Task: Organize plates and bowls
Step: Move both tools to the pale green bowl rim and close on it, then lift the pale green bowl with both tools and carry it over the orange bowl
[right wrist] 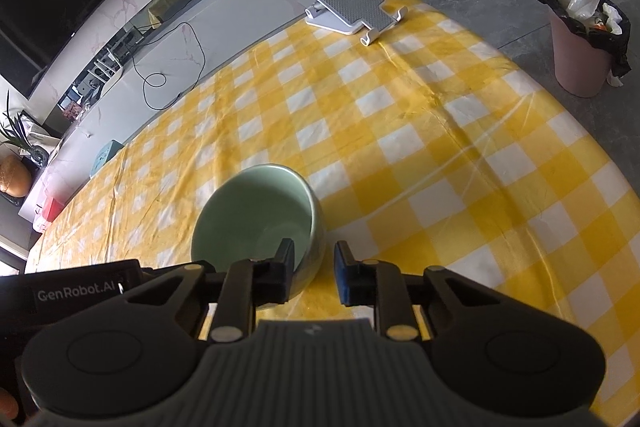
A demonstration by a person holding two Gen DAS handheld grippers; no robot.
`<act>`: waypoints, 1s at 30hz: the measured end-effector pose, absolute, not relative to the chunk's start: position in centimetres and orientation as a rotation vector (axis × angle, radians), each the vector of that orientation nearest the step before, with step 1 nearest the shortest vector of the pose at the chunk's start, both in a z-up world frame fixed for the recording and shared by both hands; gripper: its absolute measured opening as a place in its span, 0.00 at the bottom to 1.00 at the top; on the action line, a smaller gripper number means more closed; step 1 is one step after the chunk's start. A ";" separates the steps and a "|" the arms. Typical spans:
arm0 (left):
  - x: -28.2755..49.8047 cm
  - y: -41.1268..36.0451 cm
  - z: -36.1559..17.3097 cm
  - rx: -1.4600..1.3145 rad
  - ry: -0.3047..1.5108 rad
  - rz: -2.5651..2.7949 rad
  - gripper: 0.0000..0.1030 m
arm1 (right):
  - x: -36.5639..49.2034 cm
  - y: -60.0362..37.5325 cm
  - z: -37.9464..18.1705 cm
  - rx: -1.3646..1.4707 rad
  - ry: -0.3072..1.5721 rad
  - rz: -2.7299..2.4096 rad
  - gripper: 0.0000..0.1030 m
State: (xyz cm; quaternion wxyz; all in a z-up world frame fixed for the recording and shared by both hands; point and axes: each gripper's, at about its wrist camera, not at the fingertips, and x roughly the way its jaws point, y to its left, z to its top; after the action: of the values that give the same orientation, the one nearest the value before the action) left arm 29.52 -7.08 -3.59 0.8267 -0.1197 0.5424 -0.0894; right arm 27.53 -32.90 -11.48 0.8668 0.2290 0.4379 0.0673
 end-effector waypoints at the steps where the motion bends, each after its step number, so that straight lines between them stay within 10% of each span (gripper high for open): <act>1: 29.7 -7.1 -3.7 -0.258 1.154 -0.189 0.43 | 27.8 -32.9 -11.6 0.485 0.922 0.143 0.17; 11: 31.7 -8.4 -4.5 -0.213 1.171 -0.169 0.14 | 29.3 -32.7 -12.2 0.480 0.945 0.146 0.12; 30: 31.3 -9.7 -4.2 -0.138 1.165 -0.150 0.06 | 28.8 -32.5 -12.3 0.474 0.950 0.129 0.11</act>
State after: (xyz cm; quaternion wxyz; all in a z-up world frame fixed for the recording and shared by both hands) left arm 31.28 -9.73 -4.15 0.8300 -0.0652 0.5493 -0.0709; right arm 28.79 -32.51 -12.30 0.8605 0.2259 0.4525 0.0617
